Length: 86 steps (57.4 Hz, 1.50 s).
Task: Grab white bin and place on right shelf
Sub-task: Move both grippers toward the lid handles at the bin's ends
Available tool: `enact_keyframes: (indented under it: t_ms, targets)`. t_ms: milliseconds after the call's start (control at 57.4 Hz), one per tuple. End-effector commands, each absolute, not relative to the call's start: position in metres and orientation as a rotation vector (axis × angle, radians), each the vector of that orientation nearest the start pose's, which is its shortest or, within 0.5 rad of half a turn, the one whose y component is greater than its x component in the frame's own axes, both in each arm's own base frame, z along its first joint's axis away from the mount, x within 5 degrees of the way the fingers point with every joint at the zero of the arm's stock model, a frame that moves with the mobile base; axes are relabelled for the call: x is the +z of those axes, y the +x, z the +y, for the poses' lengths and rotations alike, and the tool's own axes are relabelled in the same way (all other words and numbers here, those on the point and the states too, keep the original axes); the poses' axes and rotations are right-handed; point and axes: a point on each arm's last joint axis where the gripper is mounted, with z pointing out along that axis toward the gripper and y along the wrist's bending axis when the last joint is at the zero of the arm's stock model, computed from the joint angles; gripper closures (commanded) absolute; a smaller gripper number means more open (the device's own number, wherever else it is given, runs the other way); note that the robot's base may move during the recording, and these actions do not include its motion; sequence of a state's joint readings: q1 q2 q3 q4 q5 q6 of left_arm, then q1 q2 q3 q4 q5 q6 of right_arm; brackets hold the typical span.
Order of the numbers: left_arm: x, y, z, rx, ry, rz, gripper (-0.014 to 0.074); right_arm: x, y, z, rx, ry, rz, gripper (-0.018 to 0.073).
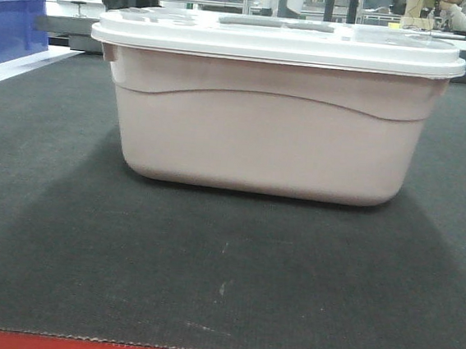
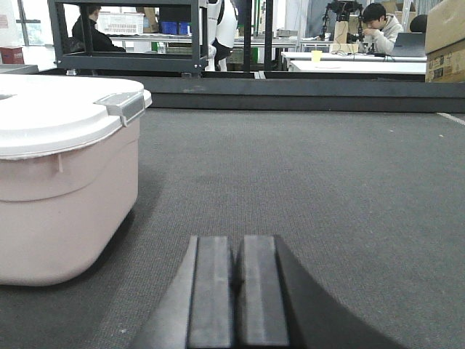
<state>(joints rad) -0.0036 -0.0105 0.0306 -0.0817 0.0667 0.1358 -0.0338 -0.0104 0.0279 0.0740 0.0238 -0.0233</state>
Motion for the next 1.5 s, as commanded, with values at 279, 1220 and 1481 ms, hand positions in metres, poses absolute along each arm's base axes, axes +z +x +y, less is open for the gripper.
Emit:
enact_keyframes:
  t_ms: [279, 1220, 1481]
  targets:
    - [0.202, 0.056, 0.000, 0.033, 0.038, 1.475, 0.0724, 0.216, 0.054, -0.002, 0.002, 0.054, 1.407, 0.0481]
    - [0.314, 0.041, 0.000, 0.035, 0.025, 1.203, 0.0723, 0.305, 0.027, -0.002, 0.000, 0.048, 1.077, 0.0481]
    - [0.397, 0.058, -0.003, 0.010, 0.058, 1.411, 0.0650, 0.383, 0.034, -0.001, 0.004, 0.043, 1.114, 0.0462]
